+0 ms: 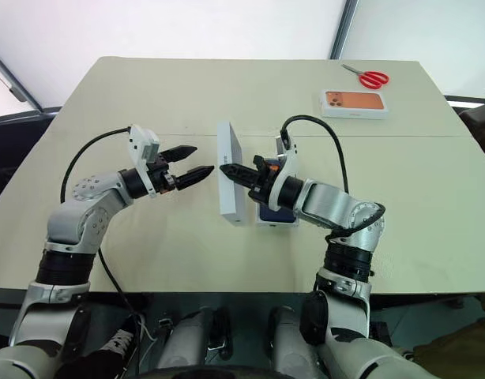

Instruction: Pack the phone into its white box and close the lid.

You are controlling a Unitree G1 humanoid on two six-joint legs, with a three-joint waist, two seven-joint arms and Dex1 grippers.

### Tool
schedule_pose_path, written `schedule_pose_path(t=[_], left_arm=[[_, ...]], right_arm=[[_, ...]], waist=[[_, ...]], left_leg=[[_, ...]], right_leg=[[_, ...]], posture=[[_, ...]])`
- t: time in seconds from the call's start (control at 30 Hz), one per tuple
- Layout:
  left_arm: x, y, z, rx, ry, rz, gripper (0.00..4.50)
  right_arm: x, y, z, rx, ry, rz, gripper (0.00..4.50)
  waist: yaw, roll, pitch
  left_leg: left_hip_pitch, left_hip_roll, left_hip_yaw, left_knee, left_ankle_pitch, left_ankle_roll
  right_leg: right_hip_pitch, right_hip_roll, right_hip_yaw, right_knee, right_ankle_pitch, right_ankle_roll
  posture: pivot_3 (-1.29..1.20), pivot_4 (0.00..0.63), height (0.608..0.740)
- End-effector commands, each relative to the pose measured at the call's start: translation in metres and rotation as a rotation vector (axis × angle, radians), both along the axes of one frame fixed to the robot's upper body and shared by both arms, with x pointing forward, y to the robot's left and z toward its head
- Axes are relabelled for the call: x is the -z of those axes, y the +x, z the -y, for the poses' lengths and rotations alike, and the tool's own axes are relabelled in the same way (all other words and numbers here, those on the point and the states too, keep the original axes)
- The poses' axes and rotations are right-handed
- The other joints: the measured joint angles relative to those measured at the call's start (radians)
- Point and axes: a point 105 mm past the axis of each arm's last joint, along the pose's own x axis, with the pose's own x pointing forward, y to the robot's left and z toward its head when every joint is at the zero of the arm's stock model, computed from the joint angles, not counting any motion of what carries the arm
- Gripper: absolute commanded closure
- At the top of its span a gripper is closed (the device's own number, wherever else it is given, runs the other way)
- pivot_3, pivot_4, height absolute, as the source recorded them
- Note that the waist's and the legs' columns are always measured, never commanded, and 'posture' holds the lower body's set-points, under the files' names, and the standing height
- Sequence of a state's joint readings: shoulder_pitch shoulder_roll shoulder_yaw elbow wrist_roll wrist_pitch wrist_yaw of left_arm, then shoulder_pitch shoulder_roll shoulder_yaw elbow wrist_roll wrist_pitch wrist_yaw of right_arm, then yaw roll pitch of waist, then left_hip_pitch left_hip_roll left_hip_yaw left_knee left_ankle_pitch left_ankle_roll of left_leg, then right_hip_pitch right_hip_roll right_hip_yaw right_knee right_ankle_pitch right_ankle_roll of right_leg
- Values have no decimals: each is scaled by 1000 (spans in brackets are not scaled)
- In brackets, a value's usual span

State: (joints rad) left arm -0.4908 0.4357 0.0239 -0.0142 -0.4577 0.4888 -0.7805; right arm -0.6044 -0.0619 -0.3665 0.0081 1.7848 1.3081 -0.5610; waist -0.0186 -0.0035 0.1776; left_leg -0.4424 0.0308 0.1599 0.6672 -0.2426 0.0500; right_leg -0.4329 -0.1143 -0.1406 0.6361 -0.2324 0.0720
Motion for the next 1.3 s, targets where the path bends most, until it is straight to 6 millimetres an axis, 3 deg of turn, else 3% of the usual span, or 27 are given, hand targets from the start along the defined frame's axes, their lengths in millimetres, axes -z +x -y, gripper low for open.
schedule_pose_path(t=[0.03,0.13,0.4,0.5,0.57,0.7,0.93,1.0,1.1,1.17,1.2,1.23,1.3], left_arm=[[4,-4,10,7,-7,12,2936],[13,-3,23,10,-26,-11,4457],[15,4,67,47,-81,-9,4457],[14,6,73,60,-81,-7,4500],[16,6,76,71,-74,-5,4500],[18,6,78,82,-67,-5,4500],[22,5,93,113,-80,-16,4500],[24,6,99,122,-71,-12,4500],[23,9,115,151,-78,-8,4500],[19,11,123,165,-91,-3,4500],[17,12,126,173,-92,6,4500],[15,13,128,179,-93,11,4500],[15,14,128,179,-90,14,4500]], right_arm=[[-2,-1,0,14,41,-22,4500],[0,3,5,51,47,-43,4500],[-6,14,21,149,108,-44,4500],[-4,10,21,146,107,-46,3615],[-1,9,24,157,57,-23,2593],[-13,9,43,170,3,84,625],[-26,27,115,307,-360,347,625],[-28,31,128,342,-410,380,625],[-16,35,141,337,-663,506,625],[-15,42,152,378,-733,550,1139],[-11,43,155,351,-880,640,1459],[-7,45,159,325,-1038,733,1875],[-6,47,160,306,-1120,808,2934]], waist=[[1,0,0],[3,0,0],[5,0,0],[5,0,0],[4,0,0],[8,0,0],[8,0,0],[9,0,0],[12,0,0],[11,0,0],[10,0,0],[9,0,0],[9,0,0]], left_leg=[[0,0,0,0,0,0],[0,0,0,0,0,0],[0,0,0,0,0,1],[0,0,0,0,0,1],[0,0,0,0,0,1],[0,0,0,1,0,1],[-1,-1,0,2,-4,8],[0,0,0,2,-5,8],[0,0,1,2,-5,8],[-1,0,1,2,-5,8],[-1,0,1,2,-5,8],[-1,0,1,2,-4,7],[-1,0,1,2,-2,4]], right_leg=[[0,0,0,0,0,0],[0,0,0,0,0,0],[0,0,0,0,0,0],[0,0,0,0,0,0],[0,0,0,-1,0,0],[0,0,0,-1,0,0],[1,-2,0,-2,0,0],[1,-2,-1,-2,0,0],[1,-2,-1,-2,0,0],[1,-2,-1,-3,0,0],[1,-2,-1,-3,0,0],[1,-2,-1,-3,0,0],[1,-2,-2,-2,0,1]], posture=[[0,150,738],[0,150,738],[0,150,738],[0,150,738],[0,150,738],[0,150,738],[0,150,738],[0,150,738],[0,150,738],[0,150,738],[0,150,738],[0,150,738],[0,150,738]])
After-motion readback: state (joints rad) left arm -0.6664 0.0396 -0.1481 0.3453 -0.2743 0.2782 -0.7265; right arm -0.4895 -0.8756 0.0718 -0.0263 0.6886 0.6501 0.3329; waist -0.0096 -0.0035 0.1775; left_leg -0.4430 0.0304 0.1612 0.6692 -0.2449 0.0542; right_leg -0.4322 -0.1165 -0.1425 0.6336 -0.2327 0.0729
